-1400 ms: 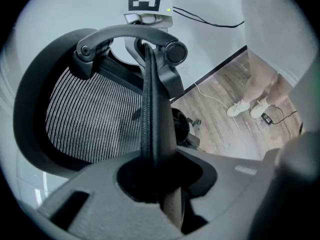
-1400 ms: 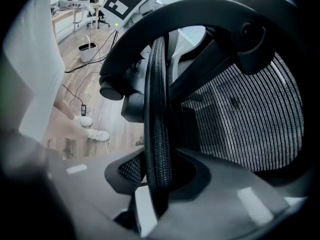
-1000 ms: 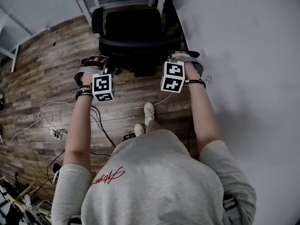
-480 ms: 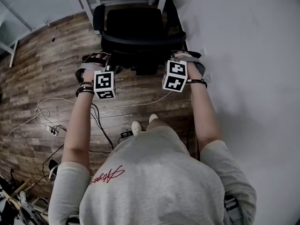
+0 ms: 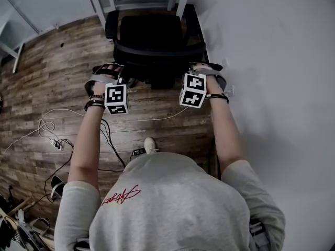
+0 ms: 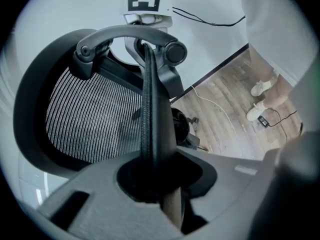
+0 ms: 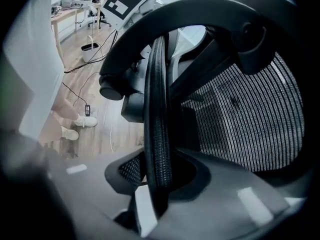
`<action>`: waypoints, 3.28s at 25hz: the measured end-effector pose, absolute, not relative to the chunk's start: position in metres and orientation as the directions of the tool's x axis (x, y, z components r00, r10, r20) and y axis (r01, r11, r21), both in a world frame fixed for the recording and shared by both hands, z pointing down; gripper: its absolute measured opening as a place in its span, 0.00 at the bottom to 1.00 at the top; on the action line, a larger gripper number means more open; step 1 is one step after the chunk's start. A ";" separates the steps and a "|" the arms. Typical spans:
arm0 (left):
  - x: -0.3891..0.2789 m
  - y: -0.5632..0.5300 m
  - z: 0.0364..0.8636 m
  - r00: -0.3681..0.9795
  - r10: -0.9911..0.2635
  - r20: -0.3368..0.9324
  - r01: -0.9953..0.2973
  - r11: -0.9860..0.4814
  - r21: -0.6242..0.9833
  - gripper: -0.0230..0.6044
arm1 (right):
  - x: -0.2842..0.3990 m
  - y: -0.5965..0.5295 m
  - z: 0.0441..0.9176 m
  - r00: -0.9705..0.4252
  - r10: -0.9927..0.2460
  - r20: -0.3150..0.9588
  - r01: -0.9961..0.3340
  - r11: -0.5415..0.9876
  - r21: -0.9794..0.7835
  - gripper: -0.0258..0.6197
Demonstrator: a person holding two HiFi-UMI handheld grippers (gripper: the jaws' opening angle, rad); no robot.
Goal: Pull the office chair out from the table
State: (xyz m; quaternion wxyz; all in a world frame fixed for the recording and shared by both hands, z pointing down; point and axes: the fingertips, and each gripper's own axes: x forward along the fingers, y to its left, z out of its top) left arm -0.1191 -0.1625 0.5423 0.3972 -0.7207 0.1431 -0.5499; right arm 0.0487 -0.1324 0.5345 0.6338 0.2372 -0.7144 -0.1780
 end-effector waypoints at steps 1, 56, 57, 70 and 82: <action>-0.119 -0.160 0.542 0.354 -0.643 0.679 0.227 -0.645 -0.729 0.13 | 0.049 -0.130 0.534 -0.083 -0.566 0.820 -0.111 0.823 0.557 0.20; -0.076 -0.044 0.543 0.309 -0.661 0.684 0.186 -0.664 -0.725 0.13 | 0.095 -0.022 0.534 -0.120 -0.570 0.813 -0.056 0.821 0.568 0.20; -0.076 -0.042 0.543 0.306 -0.662 0.684 0.184 -0.663 -0.725 0.13 | 0.095 -0.021 0.534 -0.121 -0.572 0.811 -0.055 0.820 0.570 0.20; -0.065 -0.017 0.545 0.302 -0.667 0.681 0.181 -0.661 -0.728 0.13 | 0.106 0.003 0.536 -0.128 -0.584 0.802 -0.042 0.811 0.584 0.20; -0.059 0.008 0.543 0.300 -0.675 0.674 0.178 -0.655 -0.735 0.13 | 0.112 0.026 0.534 -0.133 -0.581 0.803 -0.036 0.812 0.582 0.20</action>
